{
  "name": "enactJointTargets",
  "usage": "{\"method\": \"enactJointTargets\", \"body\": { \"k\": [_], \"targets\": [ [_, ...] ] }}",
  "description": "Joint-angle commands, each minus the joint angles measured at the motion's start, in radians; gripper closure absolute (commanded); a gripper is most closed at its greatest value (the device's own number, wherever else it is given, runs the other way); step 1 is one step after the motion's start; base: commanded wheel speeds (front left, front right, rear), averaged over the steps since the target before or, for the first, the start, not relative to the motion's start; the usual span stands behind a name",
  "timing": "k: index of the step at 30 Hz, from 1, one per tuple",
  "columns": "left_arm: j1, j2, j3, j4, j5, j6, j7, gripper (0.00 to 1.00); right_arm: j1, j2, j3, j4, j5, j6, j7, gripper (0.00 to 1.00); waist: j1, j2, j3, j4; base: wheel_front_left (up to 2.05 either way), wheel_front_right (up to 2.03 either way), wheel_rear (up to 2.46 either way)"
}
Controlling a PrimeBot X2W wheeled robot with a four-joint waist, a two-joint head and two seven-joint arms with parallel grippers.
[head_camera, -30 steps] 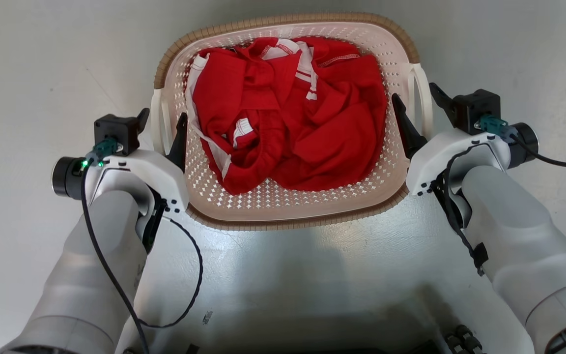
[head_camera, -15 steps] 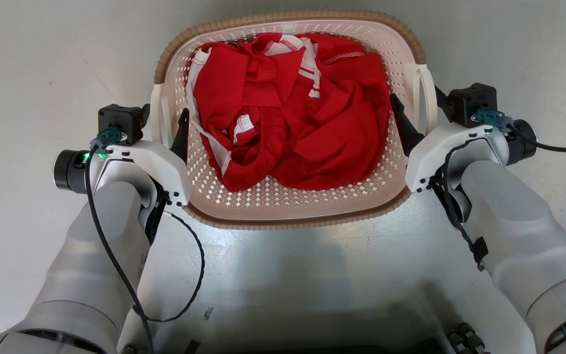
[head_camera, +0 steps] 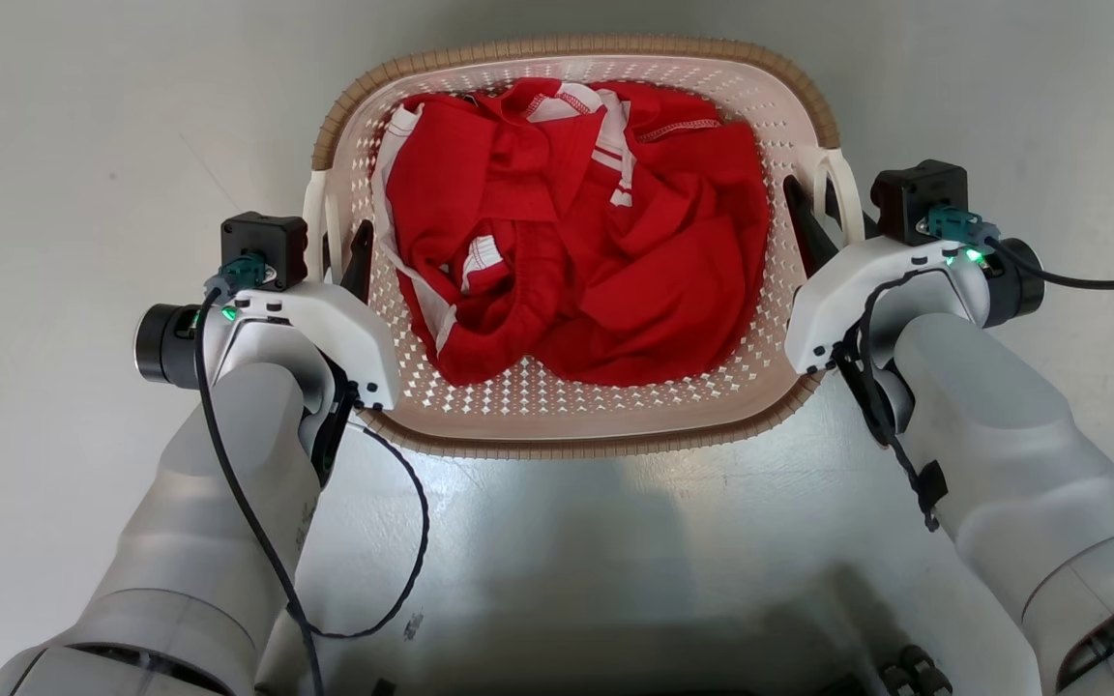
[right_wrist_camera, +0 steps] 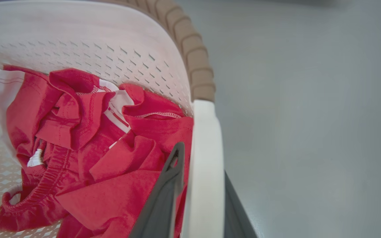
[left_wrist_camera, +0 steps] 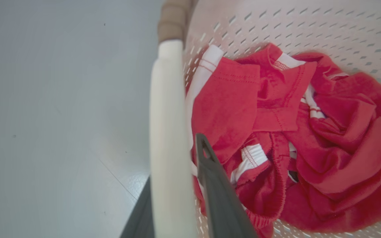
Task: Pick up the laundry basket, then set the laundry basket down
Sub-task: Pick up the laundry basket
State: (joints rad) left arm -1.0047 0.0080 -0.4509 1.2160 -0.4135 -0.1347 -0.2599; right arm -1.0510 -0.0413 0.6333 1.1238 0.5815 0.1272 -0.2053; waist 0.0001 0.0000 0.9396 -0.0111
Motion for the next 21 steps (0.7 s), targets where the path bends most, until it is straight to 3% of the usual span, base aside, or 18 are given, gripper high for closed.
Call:
{"method": "enactJointTargets", "body": {
  "k": [1, 21],
  "targets": [
    [0.021, 0.057, 0.005, 0.009, -0.001, 0.011, -0.002, 1.00, 0.041, -0.009, 0.017, 0.010, -0.002, 0.003, -0.016, 1.00, -0.0001, 0.0000, -0.017, -0.001, 0.00, 0.00, 0.00],
    [0.159, 0.052, -0.009, 0.068, -0.037, 0.035, 0.058, 1.00, 0.160, -0.009, 0.089, 0.045, 0.075, 0.003, 0.002, 1.00, -0.0001, 0.0000, -0.317, -0.018, 0.00, 0.00, 0.00]
  ]
}}
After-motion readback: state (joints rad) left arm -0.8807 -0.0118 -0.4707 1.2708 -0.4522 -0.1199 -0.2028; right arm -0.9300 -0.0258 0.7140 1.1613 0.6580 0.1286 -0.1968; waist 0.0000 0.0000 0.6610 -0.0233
